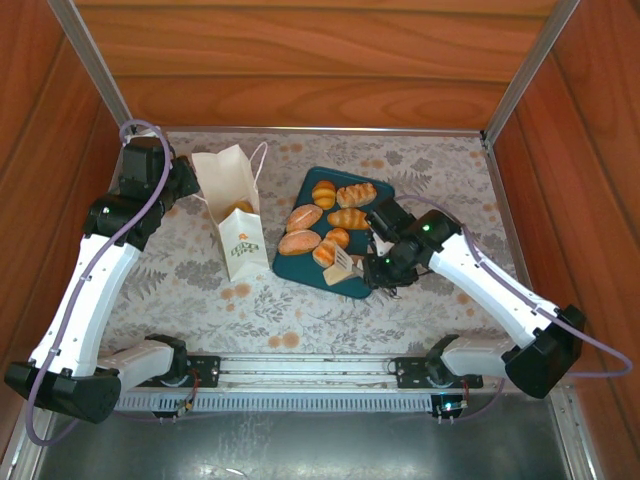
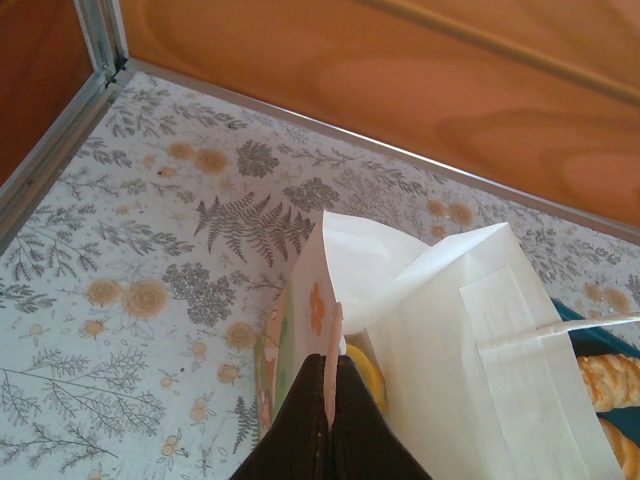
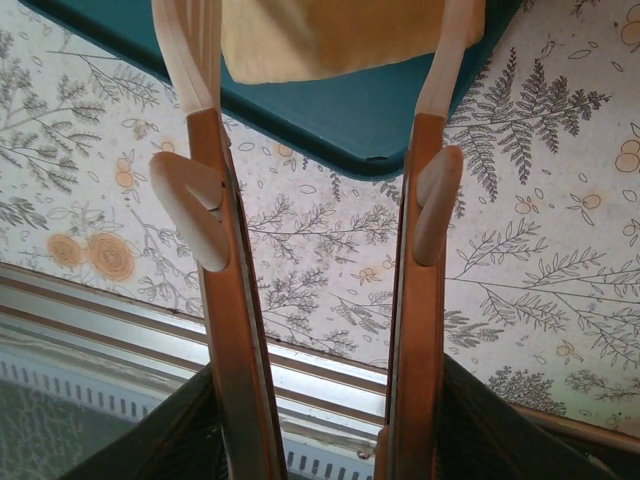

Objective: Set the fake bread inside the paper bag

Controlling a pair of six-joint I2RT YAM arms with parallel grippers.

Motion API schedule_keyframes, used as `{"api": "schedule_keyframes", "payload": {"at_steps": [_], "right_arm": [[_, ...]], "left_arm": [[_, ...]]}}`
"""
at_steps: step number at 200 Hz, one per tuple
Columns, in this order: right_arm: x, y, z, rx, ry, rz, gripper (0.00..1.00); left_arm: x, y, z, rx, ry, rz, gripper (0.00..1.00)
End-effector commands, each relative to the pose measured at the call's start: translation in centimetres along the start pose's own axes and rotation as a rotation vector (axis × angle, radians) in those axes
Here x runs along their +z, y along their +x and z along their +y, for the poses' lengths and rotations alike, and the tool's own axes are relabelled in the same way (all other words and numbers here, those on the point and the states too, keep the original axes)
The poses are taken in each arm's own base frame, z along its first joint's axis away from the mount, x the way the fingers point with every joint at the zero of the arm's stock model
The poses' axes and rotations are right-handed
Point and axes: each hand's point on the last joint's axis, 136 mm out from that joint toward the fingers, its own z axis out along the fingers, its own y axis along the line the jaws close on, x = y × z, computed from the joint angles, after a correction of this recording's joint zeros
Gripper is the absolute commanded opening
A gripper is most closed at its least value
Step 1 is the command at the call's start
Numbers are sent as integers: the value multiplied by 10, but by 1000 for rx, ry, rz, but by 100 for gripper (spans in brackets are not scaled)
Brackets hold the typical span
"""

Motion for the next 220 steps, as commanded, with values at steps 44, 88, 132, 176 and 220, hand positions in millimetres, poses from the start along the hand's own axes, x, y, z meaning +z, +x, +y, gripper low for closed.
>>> {"api": "schedule_keyframes", "payload": {"at_steps": [44, 88, 132, 176, 220], "right_arm": [[10, 8, -3, -37, 10, 27, 42], [4, 9, -7, -25, 20, 1, 25], [-11, 8, -7, -20, 20, -38, 13], [-17, 9, -11, -23, 37, -50, 3], [-25, 5, -10, -20, 33, -77, 0]], "left_arm": [[-1, -5, -1, -3, 7, -20, 0], [-1, -5, -1, -4, 6, -18, 0], [-1, -5, -2, -6, 10, -19, 0], [-2, -5, -2, -8, 12, -18, 0], [-3, -6, -2, -12, 16, -22, 0]]}}
